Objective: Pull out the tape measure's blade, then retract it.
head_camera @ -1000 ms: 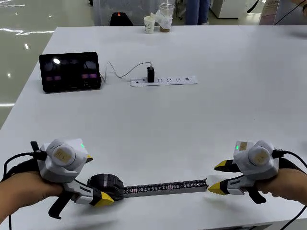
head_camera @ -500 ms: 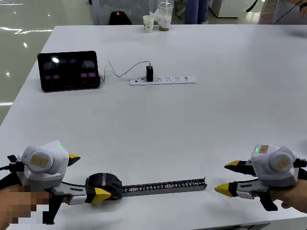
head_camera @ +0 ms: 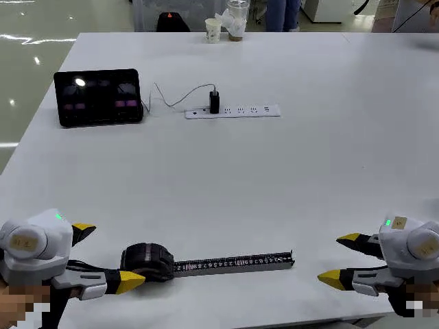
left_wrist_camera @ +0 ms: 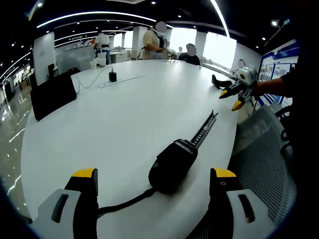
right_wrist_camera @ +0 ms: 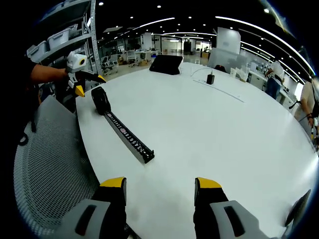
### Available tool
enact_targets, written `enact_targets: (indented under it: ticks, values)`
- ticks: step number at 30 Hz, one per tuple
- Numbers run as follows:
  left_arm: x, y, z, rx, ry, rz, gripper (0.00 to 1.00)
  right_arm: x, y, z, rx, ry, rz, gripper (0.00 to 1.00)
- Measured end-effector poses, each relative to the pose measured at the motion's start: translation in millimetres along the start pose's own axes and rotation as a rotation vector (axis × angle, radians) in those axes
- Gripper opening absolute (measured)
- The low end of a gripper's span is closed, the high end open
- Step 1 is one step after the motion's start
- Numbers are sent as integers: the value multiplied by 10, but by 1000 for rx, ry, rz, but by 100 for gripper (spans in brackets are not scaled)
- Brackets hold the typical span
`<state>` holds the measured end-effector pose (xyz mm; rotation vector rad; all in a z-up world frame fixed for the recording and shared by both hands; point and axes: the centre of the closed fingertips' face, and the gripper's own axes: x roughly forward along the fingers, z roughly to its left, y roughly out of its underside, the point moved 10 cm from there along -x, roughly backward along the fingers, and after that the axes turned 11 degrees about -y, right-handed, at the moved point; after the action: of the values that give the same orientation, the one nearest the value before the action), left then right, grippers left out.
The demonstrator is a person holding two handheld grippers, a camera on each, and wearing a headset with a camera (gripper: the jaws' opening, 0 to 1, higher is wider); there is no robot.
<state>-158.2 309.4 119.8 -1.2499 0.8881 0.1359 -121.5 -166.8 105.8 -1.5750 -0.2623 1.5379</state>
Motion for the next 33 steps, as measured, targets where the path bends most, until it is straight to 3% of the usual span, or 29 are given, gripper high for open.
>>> enact_targets:
  ticks: [7, 18, 28, 33]
  values:
    - [-61, 60, -25, 1, -12, -15, 99, -26, 55, 79, 26, -5, -16, 61]
    - [-155, 124, 42, -41, -52, -27, 99, -118, 126, 121, 36, 7, -49, 73]
    - [-177, 151, 72, -26, -77, -24, 99, -194, 213, 98, 81, 17, -98, 98]
    - [-186, 159, 80, -31, -81, -25, 99, -207, 225, 116, 72, 20, -91, 99]
